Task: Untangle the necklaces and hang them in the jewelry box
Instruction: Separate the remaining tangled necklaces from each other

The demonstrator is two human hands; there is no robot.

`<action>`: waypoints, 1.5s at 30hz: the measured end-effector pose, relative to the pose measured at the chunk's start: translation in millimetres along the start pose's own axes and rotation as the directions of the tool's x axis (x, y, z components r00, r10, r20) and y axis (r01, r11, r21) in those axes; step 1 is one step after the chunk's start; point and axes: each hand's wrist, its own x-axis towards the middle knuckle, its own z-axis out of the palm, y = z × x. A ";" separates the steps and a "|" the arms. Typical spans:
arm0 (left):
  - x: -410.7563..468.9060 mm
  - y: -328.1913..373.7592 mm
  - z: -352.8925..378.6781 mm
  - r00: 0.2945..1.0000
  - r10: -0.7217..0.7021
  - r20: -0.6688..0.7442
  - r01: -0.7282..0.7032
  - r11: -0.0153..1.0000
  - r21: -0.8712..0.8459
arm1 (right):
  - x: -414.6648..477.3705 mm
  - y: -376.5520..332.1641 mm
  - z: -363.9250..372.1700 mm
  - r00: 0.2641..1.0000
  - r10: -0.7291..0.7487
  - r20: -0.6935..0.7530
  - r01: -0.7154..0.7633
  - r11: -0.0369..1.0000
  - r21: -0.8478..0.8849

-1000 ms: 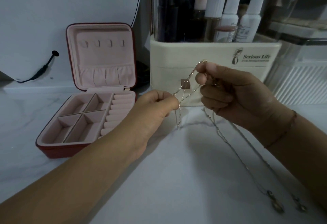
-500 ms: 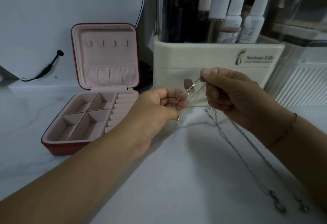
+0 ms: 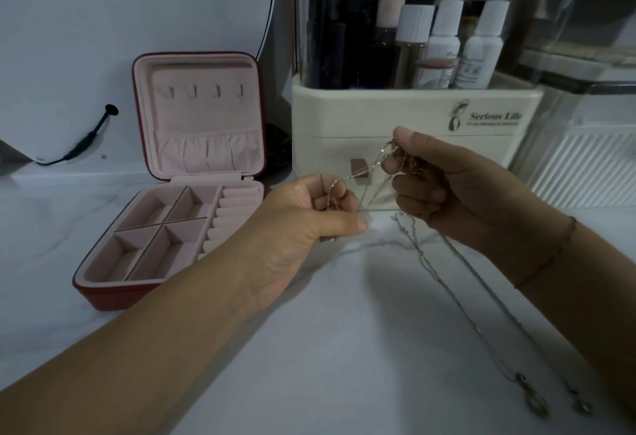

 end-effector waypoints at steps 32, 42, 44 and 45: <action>1.1 17.6 -4.3 0.994 -0.023 -0.103 -0.019 0.919 -0.394 | -3.9 4.3 2.9 0.983 0.153 0.102 -0.117 0.949 -0.293; 0.3 20.6 -9.4 0.995 -0.046 -0.083 0.017 0.948 -0.316 | 0.3 6.9 -2.7 1.000 -0.003 0.030 0.013 0.944 -0.331; 0.5 19.0 -9.4 0.993 -0.051 -0.110 0.026 0.977 -0.212 | 0.3 6.2 -2.5 0.999 -0.037 0.010 0.038 0.954 -0.298; 0.2 17.6 -8.2 0.991 -0.046 -0.125 0.026 0.988 -0.154 | 0.5 5.4 -2.2 0.999 -0.053 -0.006 0.050 0.963 -0.266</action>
